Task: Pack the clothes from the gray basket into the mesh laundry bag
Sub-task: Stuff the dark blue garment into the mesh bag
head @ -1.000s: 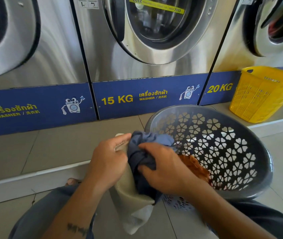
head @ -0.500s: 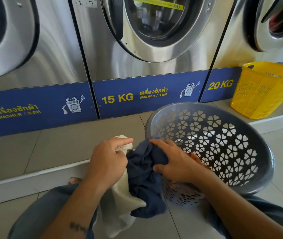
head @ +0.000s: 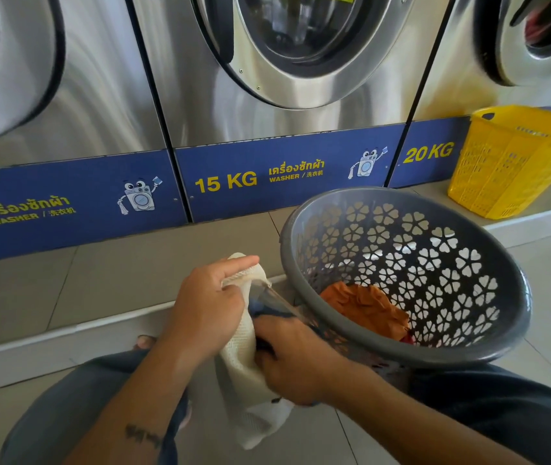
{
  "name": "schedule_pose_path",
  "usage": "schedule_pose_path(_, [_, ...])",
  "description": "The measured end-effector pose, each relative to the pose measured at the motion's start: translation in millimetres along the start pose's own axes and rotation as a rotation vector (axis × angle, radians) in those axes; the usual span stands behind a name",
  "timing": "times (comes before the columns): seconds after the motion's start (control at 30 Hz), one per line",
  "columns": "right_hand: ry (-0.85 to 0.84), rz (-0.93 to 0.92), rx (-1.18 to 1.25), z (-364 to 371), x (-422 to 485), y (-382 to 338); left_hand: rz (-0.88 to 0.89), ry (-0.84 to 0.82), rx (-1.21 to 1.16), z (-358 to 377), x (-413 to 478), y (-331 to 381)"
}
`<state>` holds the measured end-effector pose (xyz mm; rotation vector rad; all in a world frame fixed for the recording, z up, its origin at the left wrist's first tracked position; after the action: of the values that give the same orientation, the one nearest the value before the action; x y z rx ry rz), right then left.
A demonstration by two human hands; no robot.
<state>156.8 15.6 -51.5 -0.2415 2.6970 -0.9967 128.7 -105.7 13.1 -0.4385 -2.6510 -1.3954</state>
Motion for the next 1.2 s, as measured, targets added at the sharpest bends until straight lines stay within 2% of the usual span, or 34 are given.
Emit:
schedule_pose_path(0.2, [-0.202,0.122,-0.178,53.1,25.0,47.2,-0.168,-0.214,0.193,21.0,-16.0,-55.7])
schedule_pose_path(0.3, [-0.274,0.204,-0.062,70.6,25.5,76.3,-0.236,-0.342,0.393,20.8,-25.5,-90.7])
schedule_pose_path(0.4, [-0.232,0.264,-0.026,84.1,29.9,106.1,-0.236,-0.423,0.505,9.3,-36.5,-107.6])
schedule_pose_path(0.6, [-0.191,0.367,-0.315,99.1,36.0,106.0,-0.181,-0.491,0.494,-3.9,-68.8,-124.8])
schedule_pose_path(0.73, [-0.27,0.365,-0.414,114.0,43.4,104.4,-0.158,-0.612,0.548,-1.1,-78.0,-130.7])
schedule_pose_path(0.83, [-0.239,0.397,-0.356,113.7,52.5,102.5,-0.187,-0.638,0.557,0.1,-78.2,-136.5])
schedule_pose_path(1.03, [-0.237,0.369,-0.052,123.6,61.2,69.5,-0.113,-0.646,0.369,7.2,-68.0,-121.5])
schedule_pose_path(1.1, [-0.276,0.286,-0.08,131.7,59.6,63.6,-0.091,-0.625,0.342,6.9,-65.1,-120.5])
schedule_pose_path(1.2, [-0.352,0.256,-0.166,142.4,55.2,75.7,-0.098,-0.616,0.298,1.7,-63.7,-117.5])
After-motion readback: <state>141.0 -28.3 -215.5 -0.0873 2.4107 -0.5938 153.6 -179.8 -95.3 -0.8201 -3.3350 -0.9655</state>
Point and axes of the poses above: each hand's wrist, its own x-axis towards the middle knuckle, its own z-axis out of the palm, y = z × x, the point moved 5 cm from there along x, towards the middle knuckle, and after that the axes turned 15 degrees about z, right-handed, at the moved point
